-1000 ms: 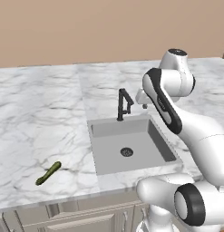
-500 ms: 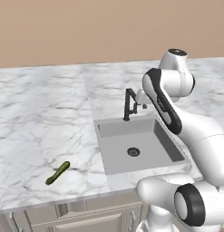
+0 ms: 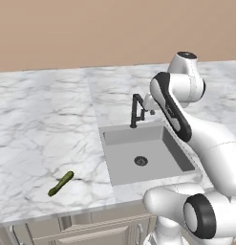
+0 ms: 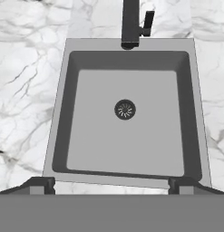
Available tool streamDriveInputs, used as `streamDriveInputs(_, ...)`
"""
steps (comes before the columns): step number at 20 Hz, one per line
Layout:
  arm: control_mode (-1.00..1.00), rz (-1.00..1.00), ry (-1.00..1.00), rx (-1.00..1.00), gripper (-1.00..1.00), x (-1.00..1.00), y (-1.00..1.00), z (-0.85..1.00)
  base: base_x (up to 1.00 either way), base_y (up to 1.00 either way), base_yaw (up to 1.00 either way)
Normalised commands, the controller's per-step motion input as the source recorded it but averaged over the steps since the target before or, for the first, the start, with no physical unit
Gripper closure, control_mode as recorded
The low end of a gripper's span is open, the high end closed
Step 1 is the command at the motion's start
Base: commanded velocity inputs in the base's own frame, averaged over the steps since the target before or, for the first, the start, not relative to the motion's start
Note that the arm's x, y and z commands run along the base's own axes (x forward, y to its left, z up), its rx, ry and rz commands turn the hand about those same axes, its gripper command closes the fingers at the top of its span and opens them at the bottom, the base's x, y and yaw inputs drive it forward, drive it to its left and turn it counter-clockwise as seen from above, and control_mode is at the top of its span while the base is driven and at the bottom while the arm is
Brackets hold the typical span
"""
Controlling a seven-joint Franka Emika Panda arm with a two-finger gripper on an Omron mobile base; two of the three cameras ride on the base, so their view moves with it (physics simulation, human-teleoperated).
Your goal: Turn on the sink faucet. Then move the squash from the counter to the sink. Turn off the sink. Move the vegetable from the sink to the pot next to the stove. Finally move the pot to the rear left burner.
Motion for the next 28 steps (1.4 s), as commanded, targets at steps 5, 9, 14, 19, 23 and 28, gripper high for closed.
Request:
streamDriveInputs(5,-1.0,0.0,-0.07,0.03,-1.0,0.0,-0.23,-0.19,0.0,0.0,0.0)
streamDriveInputs(9,-1.0,0.07,-0.26,0.12,-1.0,-0.08,-0.94,-0.4,0.0,0.0,0.0)
streamDriveInputs(14,-1.0,0.15,-0.23,0.14,-1.0,0.08,-0.89,-0.27,0.0,0.0,0.0)
streamDriveInputs(19,-1.0,0.24,-0.15,0.13,-1.0,0.49,-0.53,-0.16,0.0,0.0,0.0)
streamDriveInputs(23,-1.0,0.16,0.0,0.03,-1.0,0.57,-0.04,-0.16,0.0,0.0,0.0)
streamDriveInputs(28,-1.0,0.2,-0.08,0.05,-1.0,0.68,-0.01,-0.2,0.0,0.0,0.0)
